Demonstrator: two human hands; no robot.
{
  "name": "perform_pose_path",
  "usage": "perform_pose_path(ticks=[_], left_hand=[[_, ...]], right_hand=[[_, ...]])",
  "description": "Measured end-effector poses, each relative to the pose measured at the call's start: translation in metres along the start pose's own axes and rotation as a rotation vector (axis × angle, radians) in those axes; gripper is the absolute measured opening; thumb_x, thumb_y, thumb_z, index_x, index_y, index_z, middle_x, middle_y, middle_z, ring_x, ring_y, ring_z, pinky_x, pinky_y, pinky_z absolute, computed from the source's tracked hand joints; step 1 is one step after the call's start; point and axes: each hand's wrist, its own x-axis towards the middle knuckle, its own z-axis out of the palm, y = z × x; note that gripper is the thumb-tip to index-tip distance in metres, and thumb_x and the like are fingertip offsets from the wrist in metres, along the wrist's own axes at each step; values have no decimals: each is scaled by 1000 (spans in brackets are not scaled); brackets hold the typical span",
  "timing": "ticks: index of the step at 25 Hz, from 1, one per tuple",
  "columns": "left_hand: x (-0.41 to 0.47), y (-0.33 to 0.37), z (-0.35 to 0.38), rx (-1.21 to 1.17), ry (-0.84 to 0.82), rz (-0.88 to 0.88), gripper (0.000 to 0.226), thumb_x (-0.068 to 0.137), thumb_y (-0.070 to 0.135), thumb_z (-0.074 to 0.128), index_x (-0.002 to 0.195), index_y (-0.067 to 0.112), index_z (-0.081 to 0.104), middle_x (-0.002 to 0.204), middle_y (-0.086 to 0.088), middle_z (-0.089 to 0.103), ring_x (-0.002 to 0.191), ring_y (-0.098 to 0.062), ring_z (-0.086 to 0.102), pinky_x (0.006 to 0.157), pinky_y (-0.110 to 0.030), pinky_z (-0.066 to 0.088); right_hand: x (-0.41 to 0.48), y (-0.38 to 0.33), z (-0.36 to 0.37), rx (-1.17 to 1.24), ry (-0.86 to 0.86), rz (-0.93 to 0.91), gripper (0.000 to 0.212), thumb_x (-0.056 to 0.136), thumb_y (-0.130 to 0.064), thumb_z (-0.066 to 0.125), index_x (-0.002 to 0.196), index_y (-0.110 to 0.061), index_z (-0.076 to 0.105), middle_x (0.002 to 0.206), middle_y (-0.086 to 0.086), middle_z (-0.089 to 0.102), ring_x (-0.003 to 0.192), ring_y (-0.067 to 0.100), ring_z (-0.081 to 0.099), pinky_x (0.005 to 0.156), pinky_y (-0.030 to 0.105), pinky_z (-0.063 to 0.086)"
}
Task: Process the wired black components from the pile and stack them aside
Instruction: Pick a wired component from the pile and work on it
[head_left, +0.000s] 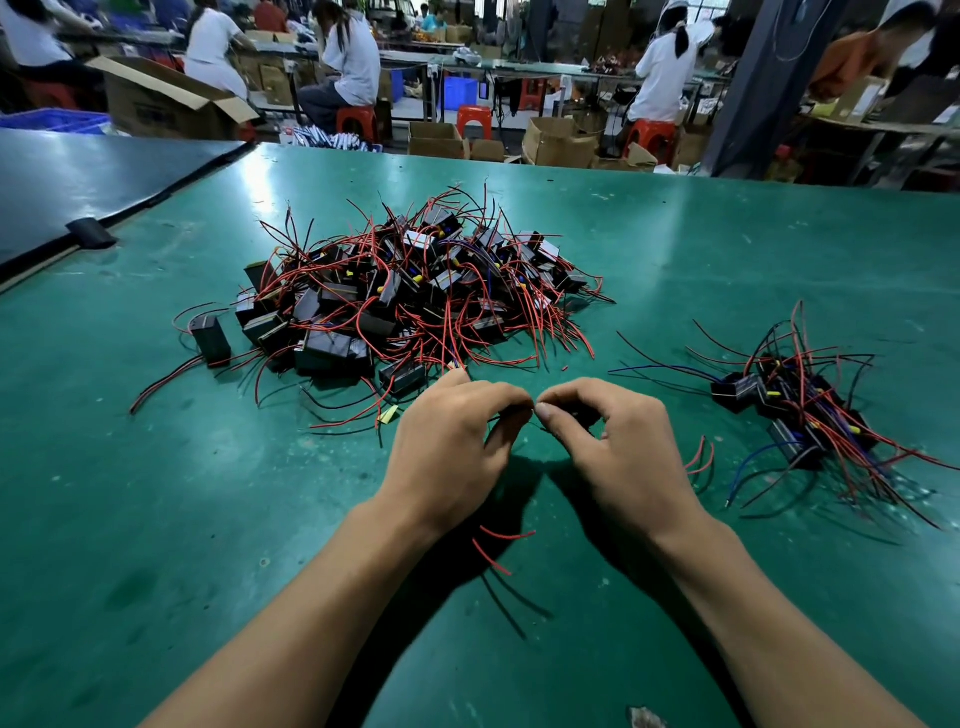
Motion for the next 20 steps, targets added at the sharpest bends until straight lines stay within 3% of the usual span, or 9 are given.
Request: perform_pose_path(ticks=[2,4,6,9,12,16,20], left_hand=[[-1,-1,0,-18,12,-53,9,85,19,70,93,18,75,82,5,72,75,-22,58,66,-40,51],[-2,-1,-1,-34,24,-128,10,86,23,70,94,21,75,83,4,72,77,-19,60,69,-39,51],[-3,0,-1,-43,51,-177,10,86,24,70,95,22,75,85,4,73,78,-18,63,72,-38,51],[-3,3,-3,-69,95,-175,10,86,22,69,94,20,75,87,8,75,78,-13,68,71,-35,54],[-3,6,-4,-97,91,-145,11,87,19,70,96,17,76,90,8,75,79,-9,68,71,-32,55],[-2,5,-4,-131,107,-168,12,88,17,71,97,16,77,91,8,76,75,-2,65,71,-28,55],[-2,6,-4,-188,107,-204,13,87,16,72,98,16,77,90,9,76,77,1,66,74,-25,54]], right_hand=[[2,0,0,134,-1,73,11,94,-18,66,99,-22,76,86,-12,74,73,-1,65,67,13,45],[3,0,-3,202,-14,108,23,96,-9,61,110,-23,73,88,-9,76,61,-9,58,58,5,38],[3,-1,-5,237,3,131,32,95,-7,61,118,-28,68,88,-12,77,59,-8,56,55,6,35],[4,-1,-5,320,52,207,35,93,-7,64,120,-29,62,87,-12,77,79,-3,65,68,8,41],[5,-2,-4,450,36,259,26,91,-7,69,110,-24,65,89,-5,78,90,6,71,82,15,50],[3,-5,-4,462,-18,251,12,85,-12,78,92,-21,75,86,-6,78,83,6,73,72,16,52],[2,-6,-4,469,-67,221,16,85,-11,77,95,-23,75,86,-5,78,85,11,74,79,22,55]])
